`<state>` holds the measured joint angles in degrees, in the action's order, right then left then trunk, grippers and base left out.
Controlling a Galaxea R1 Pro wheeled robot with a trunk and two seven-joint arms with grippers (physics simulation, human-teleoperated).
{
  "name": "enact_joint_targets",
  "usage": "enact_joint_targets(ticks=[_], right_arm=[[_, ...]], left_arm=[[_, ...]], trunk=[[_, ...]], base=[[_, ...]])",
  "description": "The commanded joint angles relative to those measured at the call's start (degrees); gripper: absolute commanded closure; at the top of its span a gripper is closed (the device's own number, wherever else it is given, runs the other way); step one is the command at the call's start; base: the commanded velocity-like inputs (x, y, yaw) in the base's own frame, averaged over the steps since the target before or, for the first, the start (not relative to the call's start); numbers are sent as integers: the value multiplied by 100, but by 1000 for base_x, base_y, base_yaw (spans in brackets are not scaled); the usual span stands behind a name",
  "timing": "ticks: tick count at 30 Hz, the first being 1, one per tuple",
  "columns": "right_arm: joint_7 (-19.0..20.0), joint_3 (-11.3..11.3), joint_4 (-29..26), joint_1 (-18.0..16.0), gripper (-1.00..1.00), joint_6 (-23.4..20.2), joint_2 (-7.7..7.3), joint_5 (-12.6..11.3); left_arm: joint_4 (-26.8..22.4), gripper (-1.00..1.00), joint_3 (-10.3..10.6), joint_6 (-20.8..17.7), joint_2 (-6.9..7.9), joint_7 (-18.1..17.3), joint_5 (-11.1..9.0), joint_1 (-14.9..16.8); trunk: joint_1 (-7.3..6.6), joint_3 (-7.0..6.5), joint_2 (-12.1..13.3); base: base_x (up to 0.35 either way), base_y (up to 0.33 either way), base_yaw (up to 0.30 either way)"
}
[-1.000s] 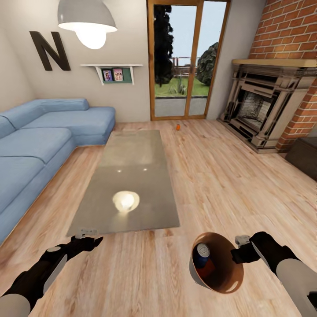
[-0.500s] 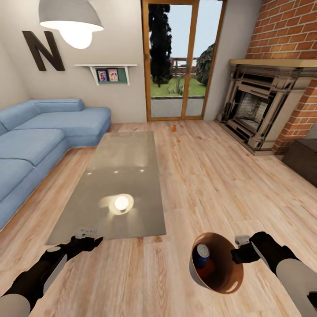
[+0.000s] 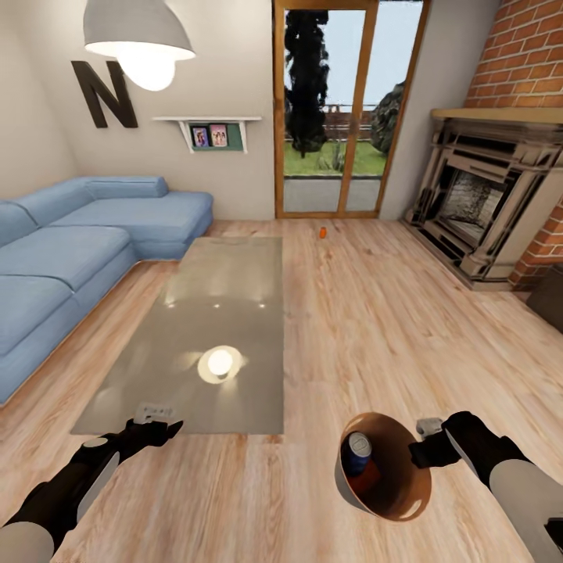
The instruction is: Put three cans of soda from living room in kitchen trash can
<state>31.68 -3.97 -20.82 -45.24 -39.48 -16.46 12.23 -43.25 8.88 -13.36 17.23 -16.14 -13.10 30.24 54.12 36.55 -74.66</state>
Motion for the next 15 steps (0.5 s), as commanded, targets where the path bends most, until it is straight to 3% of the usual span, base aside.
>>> enact_joint_targets(ticks=[1, 7, 15], right_arm=[[23, 19, -1, -3, 100, -33, 2, -107], [23, 28, -3, -3, 100, -33, 21, -107], [23, 29, -2, -3, 100, -30, 28, -107]], left_arm=[[0, -100, 0, 0, 0, 2, 0, 0], [0, -100, 0, 0, 0, 5, 0, 0], [0, -100, 0, 0, 0, 6, 0, 0]], trunk=[[0, -2, 0], [0, -19, 0], [0, -77, 0]], base=[[148, -297, 143], [148, -297, 10], [148, -297, -122]])
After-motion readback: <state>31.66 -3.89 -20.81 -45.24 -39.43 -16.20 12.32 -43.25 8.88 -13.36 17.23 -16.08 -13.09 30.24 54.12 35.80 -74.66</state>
